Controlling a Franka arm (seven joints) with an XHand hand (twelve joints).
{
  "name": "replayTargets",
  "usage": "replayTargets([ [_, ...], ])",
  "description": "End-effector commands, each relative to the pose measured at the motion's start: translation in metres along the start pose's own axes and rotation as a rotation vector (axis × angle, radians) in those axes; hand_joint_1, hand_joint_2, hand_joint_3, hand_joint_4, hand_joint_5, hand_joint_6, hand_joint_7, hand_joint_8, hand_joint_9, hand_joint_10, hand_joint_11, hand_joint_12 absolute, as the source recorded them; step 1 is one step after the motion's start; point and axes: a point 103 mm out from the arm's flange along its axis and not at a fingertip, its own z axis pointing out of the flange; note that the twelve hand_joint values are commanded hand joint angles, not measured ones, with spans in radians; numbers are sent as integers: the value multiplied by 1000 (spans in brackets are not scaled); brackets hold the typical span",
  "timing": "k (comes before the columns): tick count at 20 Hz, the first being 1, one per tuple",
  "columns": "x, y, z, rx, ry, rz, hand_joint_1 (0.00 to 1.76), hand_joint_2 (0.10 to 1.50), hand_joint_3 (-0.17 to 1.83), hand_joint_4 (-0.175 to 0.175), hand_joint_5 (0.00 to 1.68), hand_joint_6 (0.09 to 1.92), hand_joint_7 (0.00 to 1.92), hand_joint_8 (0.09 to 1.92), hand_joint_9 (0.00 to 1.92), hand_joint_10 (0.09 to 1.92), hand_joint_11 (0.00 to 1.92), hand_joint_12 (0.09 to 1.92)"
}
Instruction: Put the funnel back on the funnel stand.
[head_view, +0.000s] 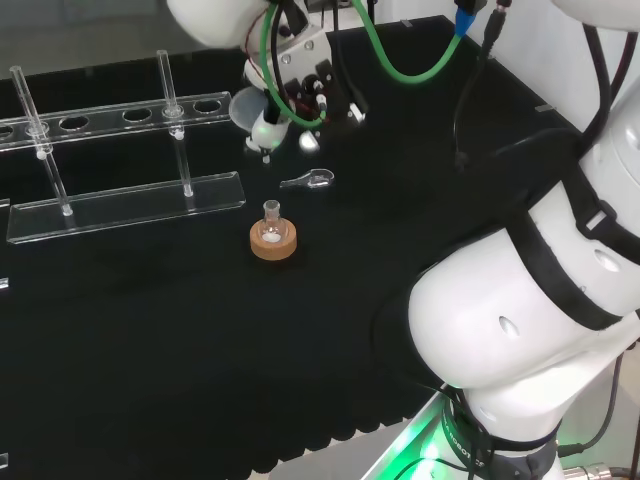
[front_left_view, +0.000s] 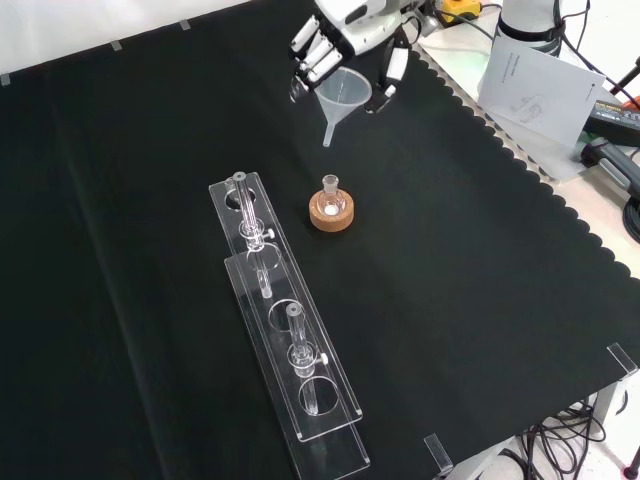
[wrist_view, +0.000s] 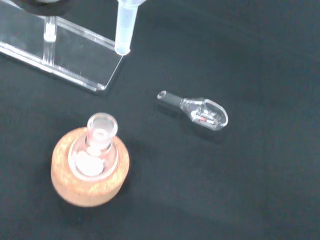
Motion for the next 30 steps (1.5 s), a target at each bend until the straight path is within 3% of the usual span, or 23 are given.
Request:
replayTargets([
  [1,-15,6,-26,-12,23,23,751,815,502,-63,495,87,532,732,936,547,515,1296],
  [16,-30,66,-81,-65,66,21,751,815,501,-62,516,87,531,733,929,552,502,1308],
  [30,-16,132,-70,-23,71,-48,751,815,501,-62,523,87,532,733,928,555,502,1310],
])
